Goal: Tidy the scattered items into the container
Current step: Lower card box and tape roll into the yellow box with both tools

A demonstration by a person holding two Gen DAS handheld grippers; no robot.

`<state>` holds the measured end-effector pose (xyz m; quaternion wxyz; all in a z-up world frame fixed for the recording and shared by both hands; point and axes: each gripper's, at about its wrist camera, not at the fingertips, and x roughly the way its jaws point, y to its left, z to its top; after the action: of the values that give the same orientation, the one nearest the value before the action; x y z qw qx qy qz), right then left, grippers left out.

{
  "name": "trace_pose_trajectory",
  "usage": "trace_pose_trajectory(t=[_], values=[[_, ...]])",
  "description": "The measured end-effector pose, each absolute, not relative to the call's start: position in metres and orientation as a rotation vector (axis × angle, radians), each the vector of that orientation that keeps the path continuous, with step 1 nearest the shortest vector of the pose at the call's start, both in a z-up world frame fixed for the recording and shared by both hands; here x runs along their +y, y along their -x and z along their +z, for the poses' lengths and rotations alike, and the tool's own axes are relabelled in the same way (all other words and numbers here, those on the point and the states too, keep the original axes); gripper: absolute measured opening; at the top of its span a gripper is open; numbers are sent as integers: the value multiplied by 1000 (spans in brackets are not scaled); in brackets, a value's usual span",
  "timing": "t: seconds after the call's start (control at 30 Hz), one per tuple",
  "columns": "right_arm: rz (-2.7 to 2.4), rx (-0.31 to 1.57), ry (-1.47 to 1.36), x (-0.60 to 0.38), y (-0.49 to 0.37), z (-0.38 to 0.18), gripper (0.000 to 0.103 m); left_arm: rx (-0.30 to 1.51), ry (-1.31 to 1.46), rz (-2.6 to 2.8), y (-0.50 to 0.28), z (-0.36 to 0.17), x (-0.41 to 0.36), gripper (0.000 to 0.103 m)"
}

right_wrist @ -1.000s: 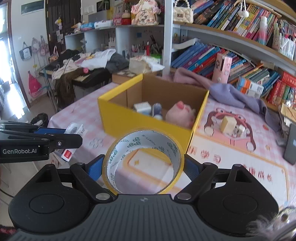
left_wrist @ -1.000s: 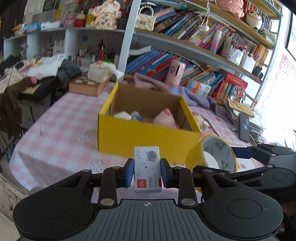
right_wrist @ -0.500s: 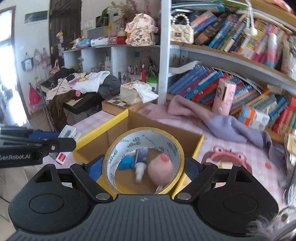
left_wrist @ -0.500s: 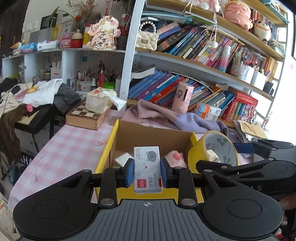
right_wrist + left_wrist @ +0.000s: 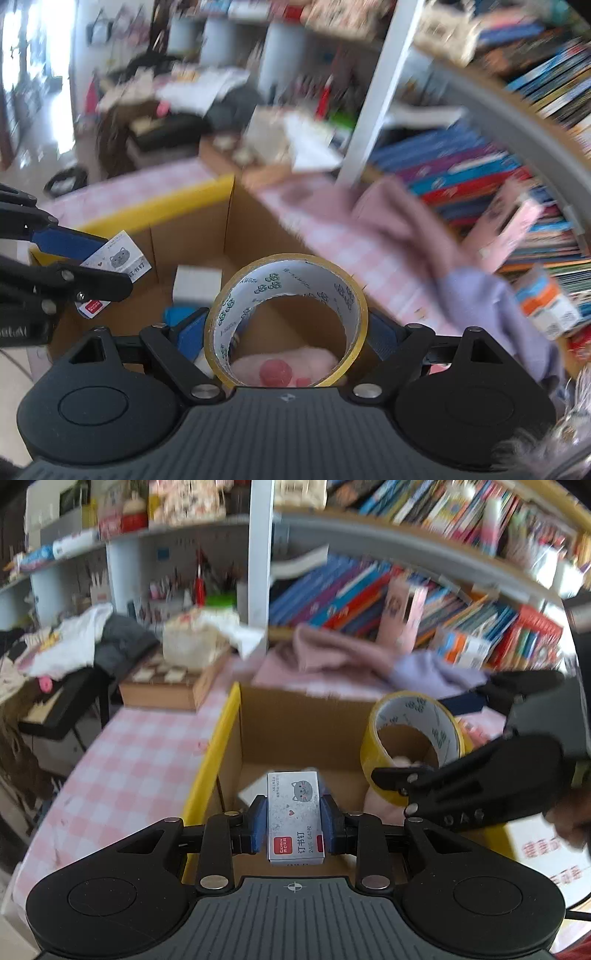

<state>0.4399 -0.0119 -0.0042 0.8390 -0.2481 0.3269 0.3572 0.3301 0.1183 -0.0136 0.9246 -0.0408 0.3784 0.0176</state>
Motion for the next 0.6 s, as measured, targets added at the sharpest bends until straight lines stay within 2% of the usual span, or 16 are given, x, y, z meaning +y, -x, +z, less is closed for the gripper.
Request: trace_pose_trajectory(t=[0.2, 0.4, 0.43, 0.6], values=[[819, 725, 651, 10, -454, -27, 87, 875, 82, 27, -348, -41, 112, 29], [841, 780, 635, 13, -463, -42, 87, 906, 68, 31, -351, -50, 109, 30], [840, 778, 628, 12, -462, -42, 87, 899, 60, 31, -350, -50, 108, 32], [834, 761, 591, 5, -459, -34, 87, 846, 11, 49, -342, -41, 103, 55]])
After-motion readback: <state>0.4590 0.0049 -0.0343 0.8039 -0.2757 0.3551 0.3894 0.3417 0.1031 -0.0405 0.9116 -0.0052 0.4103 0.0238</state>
